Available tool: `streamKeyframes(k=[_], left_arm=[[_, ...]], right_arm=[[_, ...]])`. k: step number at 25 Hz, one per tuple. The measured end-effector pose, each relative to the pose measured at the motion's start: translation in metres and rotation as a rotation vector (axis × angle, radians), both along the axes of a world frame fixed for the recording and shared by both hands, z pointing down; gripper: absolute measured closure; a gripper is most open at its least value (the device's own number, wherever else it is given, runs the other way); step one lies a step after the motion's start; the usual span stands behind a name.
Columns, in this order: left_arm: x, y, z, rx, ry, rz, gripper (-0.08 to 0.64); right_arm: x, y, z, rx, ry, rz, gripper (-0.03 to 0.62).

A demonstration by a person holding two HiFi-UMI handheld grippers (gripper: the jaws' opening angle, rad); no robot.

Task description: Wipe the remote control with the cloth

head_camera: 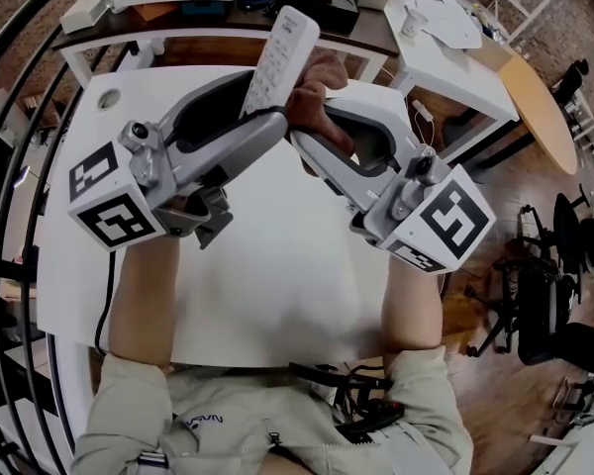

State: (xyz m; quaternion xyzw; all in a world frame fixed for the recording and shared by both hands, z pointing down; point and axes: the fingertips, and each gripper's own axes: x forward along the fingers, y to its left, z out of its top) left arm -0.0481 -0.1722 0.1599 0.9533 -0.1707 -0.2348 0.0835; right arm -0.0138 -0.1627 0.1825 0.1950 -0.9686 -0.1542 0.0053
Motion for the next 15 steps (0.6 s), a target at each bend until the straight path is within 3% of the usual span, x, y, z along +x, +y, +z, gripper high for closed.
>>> streamKeyframes(k=[5,11,13,15], left_arm=[[-0.003,-0.002,-0.001,-0.005,0.016,-0.008,0.316],[-0.009,-0.004,-0.001,-0.009,0.034,-0.025,0.316],[-0.008,-0.004,-0.001,-0.007,0.03,-0.026,0.318],[-0.006,-0.003,-0.001,-0.003,0.02,-0.021,0.317]], right_arm=[[-0.006,0.006,0.01,-0.007,0.053,-0.044,0.492],[-0.02,0.026,0.034,0.01,0.207,-0.146,0.491],[-0.015,0.021,0.033,0.008,0.208,-0.117,0.491],[-0.002,0.009,0.021,0.013,0.152,-0.043,0.491]])
